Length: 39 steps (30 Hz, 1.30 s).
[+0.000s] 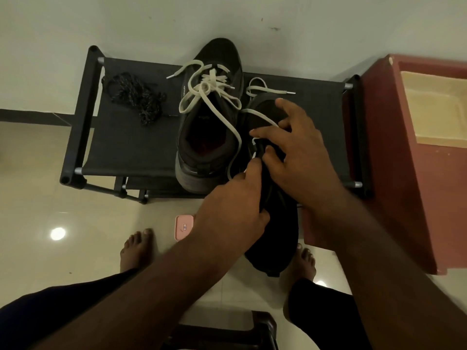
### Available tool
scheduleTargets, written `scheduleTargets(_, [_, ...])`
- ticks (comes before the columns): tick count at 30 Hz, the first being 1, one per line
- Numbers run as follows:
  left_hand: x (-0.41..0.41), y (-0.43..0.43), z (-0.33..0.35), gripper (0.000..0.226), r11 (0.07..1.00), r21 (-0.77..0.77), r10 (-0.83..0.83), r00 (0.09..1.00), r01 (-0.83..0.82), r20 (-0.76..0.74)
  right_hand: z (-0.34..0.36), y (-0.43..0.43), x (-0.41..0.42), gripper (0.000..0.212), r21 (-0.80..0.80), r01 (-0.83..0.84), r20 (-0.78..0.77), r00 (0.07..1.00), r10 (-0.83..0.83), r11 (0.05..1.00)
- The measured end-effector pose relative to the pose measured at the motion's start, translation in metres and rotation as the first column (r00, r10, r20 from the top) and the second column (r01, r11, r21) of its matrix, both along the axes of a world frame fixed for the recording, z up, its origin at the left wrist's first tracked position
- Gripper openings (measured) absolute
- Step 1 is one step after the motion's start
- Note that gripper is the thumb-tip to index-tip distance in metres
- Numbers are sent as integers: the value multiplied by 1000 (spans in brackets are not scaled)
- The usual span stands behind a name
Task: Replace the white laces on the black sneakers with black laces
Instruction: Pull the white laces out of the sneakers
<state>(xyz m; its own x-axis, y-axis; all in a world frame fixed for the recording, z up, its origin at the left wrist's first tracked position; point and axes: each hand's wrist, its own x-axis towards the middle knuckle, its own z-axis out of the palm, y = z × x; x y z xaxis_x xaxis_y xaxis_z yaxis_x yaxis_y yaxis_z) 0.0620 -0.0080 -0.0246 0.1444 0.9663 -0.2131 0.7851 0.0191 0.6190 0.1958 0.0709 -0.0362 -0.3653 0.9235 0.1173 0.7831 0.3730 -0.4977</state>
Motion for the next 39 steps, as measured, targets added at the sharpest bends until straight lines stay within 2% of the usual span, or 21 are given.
scheduleTargets(3, [0,1,0,75,1000,-20,8,1000,-8,-3,0,2,-3,22,10,6,-20,1000,-6,1000])
scheduleTargets(6, [0,2,0,80,999,-38,0,1000,0,3,-2,6,-4,8,4,122,-182,976,-120,992])
scheduleTargets(7, [0,2,0,82,999,-41,-6,1000,6,-2,-2,7,-4,6,-15,209,-273,940,-205,978])
scheduleTargets(9, [-1,1,-1,85,999,-40,-18,1000,17,-22,1,9,-3,13,-136,379,-460,794,-398,915])
scheduleTargets(10, [-1,1,-2,86,999,-36,-23,999,22,-36,3,10,-2,15,-214,414,-523,716,-462,885])
scheduleTargets(11, [-2,1,-2,87,999,-32,-27,998,25,-48,6,11,0,19,-254,411,-548,685,-480,876])
scheduleTargets(12, [-3,1,-3,86,999,-31,-28,998,26,-54,9,10,2,25,-233,377,-533,722,-442,896])
scheduleTargets(13, [-4,2,-3,86,999,-30,-30,998,28,-55,12,9,3,33,-173,310,-480,802,-355,935])
scheduleTargets(14, [-5,2,-3,84,999,-24,-34,998,33,-53,13,7,4,40,-107,215,-400,885,-240,971])
scheduleTargets(16, [-5,2,-4,81,999,-7,-41,998,41,-37,11,5,3,48,-40,46,-225,973,-54,998])
scheduleTargets(19, [-6,2,-5,77,998,23,-49,998,50,-41,7,3,1,37,-10,-26,-22,999,26,1000])
scheduleTargets(22, [-9,3,-3,76,997,33,-66,997,68,-46,8,5,1,22,-27,-33,47,998,34,999])
scheduleTargets(27, [-11,9,-3,71,993,22,-118,990,120,-76,3,5,-1,13,14,11,60,998,-11,1000])
scheduleTargets(29, [-12,10,-4,72,992,14,-126,989,127,-72,2,6,-1,12,35,110,-103,989,-106,993])
scheduleTargets(31, [-13,11,-4,74,992,5,-129,990,129,-52,6,8,1,11,12,254,-318,918,-238,967])
scheduleTargets(32, [-13,11,-3,74,992,3,-129,991,129,-44,9,10,3,12,-14,316,-380,876,-298,949])
scheduleTargets(34, [-13,12,-1,73,992,4,-122,992,122,-33,15,11,7,13,-13,385,-397,845,-358,923])
scheduleTargets(36, [-12,13,0,71,994,0,-114,993,114,-34,17,10,8,15,67,323,-344,896,-282,944])
scheduleTargets(39, [-11,12,0,67,993,-1,-115,993,115,-34,16,5,3,37,47,47,-155,987,-39,998])
